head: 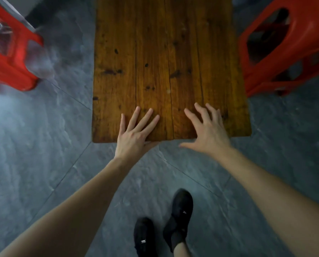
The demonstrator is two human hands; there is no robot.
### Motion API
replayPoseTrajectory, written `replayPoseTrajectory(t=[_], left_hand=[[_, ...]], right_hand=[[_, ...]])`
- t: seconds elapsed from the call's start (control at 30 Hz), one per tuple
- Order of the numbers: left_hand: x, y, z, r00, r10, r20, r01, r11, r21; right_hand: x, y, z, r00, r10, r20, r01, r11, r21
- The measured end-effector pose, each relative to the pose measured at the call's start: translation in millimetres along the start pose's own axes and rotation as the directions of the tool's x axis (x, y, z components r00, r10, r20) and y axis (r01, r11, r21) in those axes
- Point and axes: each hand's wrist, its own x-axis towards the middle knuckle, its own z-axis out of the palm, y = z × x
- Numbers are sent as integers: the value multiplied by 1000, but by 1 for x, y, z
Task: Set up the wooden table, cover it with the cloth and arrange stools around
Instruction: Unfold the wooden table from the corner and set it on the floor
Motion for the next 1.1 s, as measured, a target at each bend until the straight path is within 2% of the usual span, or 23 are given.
replayPoseTrajectory(t=[0.2,0.47,0.9,1.1], left_hand=[[1,-4,10,997,24,-78,-21,999,41],[-3,-1,14,990,45,-136,-35,997,74],[0,1,7,995,84,-60,-75,986,152],[-7,-1,18,984,74,-161,-53,990,129]], right_hand=[[10,-23,5,993,100,-62,-100,995,-3],[3,-24,2,997,59,-42,-63,992,-110],[-9,-30,14,989,93,-111,-103,991,-90],[-19,-15,26,977,54,-205,-74,993,-89]])
